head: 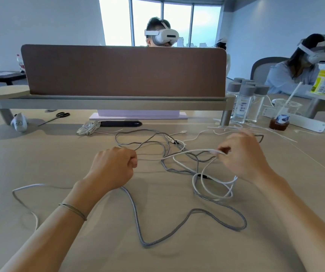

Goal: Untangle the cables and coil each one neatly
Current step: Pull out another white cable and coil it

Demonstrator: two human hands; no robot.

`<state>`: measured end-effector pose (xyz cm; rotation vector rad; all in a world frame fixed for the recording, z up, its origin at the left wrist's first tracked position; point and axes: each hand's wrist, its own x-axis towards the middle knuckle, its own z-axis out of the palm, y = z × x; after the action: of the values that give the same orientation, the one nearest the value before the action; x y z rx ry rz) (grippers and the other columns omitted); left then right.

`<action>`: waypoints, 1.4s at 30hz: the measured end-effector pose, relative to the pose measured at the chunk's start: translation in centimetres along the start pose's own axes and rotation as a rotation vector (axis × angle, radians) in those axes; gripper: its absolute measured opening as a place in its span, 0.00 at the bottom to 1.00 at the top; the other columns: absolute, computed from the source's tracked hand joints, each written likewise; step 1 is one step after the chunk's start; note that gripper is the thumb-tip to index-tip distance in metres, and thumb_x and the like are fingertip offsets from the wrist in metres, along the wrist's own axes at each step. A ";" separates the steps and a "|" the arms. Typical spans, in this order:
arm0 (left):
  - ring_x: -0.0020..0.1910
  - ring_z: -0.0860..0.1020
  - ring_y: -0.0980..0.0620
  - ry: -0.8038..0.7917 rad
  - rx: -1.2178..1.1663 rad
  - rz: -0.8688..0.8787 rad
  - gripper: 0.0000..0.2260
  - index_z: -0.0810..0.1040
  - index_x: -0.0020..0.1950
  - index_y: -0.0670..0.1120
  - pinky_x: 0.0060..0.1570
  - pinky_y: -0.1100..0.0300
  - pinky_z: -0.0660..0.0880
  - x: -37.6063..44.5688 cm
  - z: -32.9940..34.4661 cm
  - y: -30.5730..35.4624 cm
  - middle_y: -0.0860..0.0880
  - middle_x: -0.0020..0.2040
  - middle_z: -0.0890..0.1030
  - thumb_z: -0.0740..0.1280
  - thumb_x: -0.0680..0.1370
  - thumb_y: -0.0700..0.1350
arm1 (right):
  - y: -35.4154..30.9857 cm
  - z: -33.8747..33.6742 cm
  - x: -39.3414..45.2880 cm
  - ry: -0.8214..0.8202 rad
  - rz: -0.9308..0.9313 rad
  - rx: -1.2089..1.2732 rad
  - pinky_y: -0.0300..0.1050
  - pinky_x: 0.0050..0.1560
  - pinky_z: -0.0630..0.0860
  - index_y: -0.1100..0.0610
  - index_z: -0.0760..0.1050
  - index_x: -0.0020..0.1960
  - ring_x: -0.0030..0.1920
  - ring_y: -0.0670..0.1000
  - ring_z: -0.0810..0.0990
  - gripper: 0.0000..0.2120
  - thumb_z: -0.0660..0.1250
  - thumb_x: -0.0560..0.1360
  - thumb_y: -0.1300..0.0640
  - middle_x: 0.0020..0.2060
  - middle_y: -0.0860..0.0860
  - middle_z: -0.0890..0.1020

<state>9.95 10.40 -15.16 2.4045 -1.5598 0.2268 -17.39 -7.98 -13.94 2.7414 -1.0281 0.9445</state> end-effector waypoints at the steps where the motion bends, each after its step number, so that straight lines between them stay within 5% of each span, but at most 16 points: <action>1: 0.52 0.80 0.47 0.011 -0.007 0.021 0.13 0.81 0.55 0.57 0.47 0.54 0.72 -0.1 0.2 0.2 0.55 0.50 0.83 0.58 0.81 0.46 | -0.6 0.1 0.0 0.022 -0.035 0.007 0.53 0.67 0.68 0.52 0.82 0.33 0.29 0.48 0.71 0.13 0.76 0.74 0.49 0.24 0.43 0.74; 3: 0.60 0.77 0.45 0.111 -0.078 0.108 0.19 0.78 0.67 0.54 0.56 0.52 0.73 -0.3 0.3 1.1 0.52 0.61 0.82 0.59 0.79 0.41 | -2.0 0.1 0.0 0.092 -0.097 0.029 0.54 0.69 0.68 0.48 0.70 0.29 0.25 0.46 0.65 0.20 0.74 0.76 0.53 0.20 0.42 0.65; 6: 0.61 0.75 0.45 0.260 -0.164 0.330 0.22 0.73 0.72 0.50 0.59 0.51 0.72 -0.7 -0.3 5.1 0.49 0.61 0.81 0.59 0.78 0.40 | -4.0 0.2 0.0 0.156 -0.198 0.031 0.55 0.65 0.72 0.43 0.60 0.31 0.25 0.49 0.63 0.25 0.73 0.78 0.56 0.21 0.42 0.64; 10: 0.60 0.76 0.47 0.252 -0.166 0.516 0.18 0.73 0.69 0.49 0.60 0.52 0.73 -0.2 0.5 10.6 0.50 0.60 0.81 0.64 0.79 0.46 | -5.0 1.3 -0.6 0.096 -0.346 -0.104 0.57 0.61 0.73 0.53 0.80 0.37 0.33 0.53 0.77 0.07 0.68 0.73 0.58 0.28 0.47 0.78; 13: 0.45 0.79 0.44 0.265 -0.131 0.507 0.07 0.80 0.54 0.48 0.45 0.55 0.72 0.7 1.2 10.1 0.48 0.43 0.83 0.65 0.79 0.44 | -4.5 1.3 -0.6 0.062 -0.366 -0.159 0.54 0.60 0.72 0.51 0.80 0.34 0.33 0.52 0.77 0.10 0.67 0.74 0.55 0.27 0.46 0.77; 18: 0.37 0.77 0.47 0.327 -0.163 0.539 0.13 0.81 0.44 0.46 0.32 0.54 0.75 0.4 1.6 6.7 0.50 0.37 0.79 0.58 0.81 0.47 | -2.3 0.8 0.0 0.087 -0.275 -0.117 0.55 0.56 0.74 0.50 0.77 0.29 0.37 0.45 0.65 0.16 0.79 0.69 0.47 0.29 0.40 0.67; 23: 0.39 0.74 0.49 0.386 -0.142 0.511 0.07 0.82 0.41 0.48 0.29 0.61 0.66 -0.3 1.3 5.3 0.52 0.36 0.75 0.67 0.78 0.44 | -2.9 0.8 0.0 -0.077 -0.271 -0.006 0.45 0.39 0.64 0.49 0.67 0.27 0.32 0.47 0.66 0.30 0.58 0.70 0.24 0.26 0.44 0.70; 28: 0.41 0.78 0.48 0.354 -0.083 0.361 0.06 0.84 0.40 0.50 0.31 0.60 0.67 0.5 0.9 2.3 0.54 0.37 0.80 0.70 0.76 0.43 | -1.1 -0.4 -0.3 -0.084 -0.109 0.146 0.43 0.29 0.62 0.50 0.66 0.23 0.26 0.51 0.69 0.29 0.67 0.73 0.32 0.22 0.50 0.71; 33: 0.43 0.79 0.48 0.232 -0.137 0.177 0.08 0.85 0.45 0.54 0.39 0.55 0.75 0.8 0.9 -0.2 0.55 0.43 0.83 0.67 0.79 0.45 | 1.5 -1.3 -0.2 -0.044 0.011 0.100 0.41 0.33 0.63 0.52 0.67 0.22 0.24 0.54 0.68 0.28 0.75 0.71 0.41 0.21 0.50 0.71; 36: 0.40 0.78 0.48 0.237 -0.214 0.174 0.10 0.83 0.42 0.53 0.39 0.55 0.76 0.7 1.1 0.9 0.55 0.40 0.82 0.65 0.79 0.43 | 1.4 -0.9 -0.1 -0.072 0.038 -0.072 0.45 0.51 0.68 0.52 0.72 0.26 0.29 0.52 0.72 0.23 0.77 0.69 0.40 0.25 0.47 0.75; 38: 0.39 0.78 0.48 0.242 -0.277 0.219 0.10 0.82 0.43 0.52 0.38 0.53 0.77 0.3 1.4 2.1 0.55 0.37 0.81 0.64 0.79 0.43 | 0.0 -0.4 -0.2 -0.103 -0.007 -0.178 0.51 0.64 0.65 0.48 0.82 0.41 0.46 0.52 0.79 0.10 0.79 0.69 0.45 0.40 0.44 0.81; 40: 0.36 0.77 0.49 0.257 -0.325 0.291 0.10 0.81 0.43 0.52 0.36 0.52 0.76 -0.2 1.7 3.4 0.54 0.35 0.80 0.62 0.80 0.46 | -2.2 0.3 -0.8 -0.088 -0.124 -0.184 0.53 0.69 0.63 0.52 0.83 0.58 0.57 0.55 0.79 0.20 0.80 0.67 0.59 0.52 0.47 0.84; 42: 0.35 0.75 0.50 0.265 -0.371 0.360 0.12 0.80 0.44 0.51 0.35 0.52 0.75 -0.6 1.7 4.4 0.54 0.34 0.78 0.59 0.80 0.48 | -4.9 1.1 -1.0 -0.027 -0.246 -0.101 0.55 0.69 0.68 0.55 0.81 0.64 0.57 0.55 0.79 0.27 0.76 0.66 0.68 0.55 0.50 0.85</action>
<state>5.64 8.68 -16.35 1.7331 -1.7197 0.2825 -14.36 -3.91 -14.69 2.7216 -0.6990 0.7978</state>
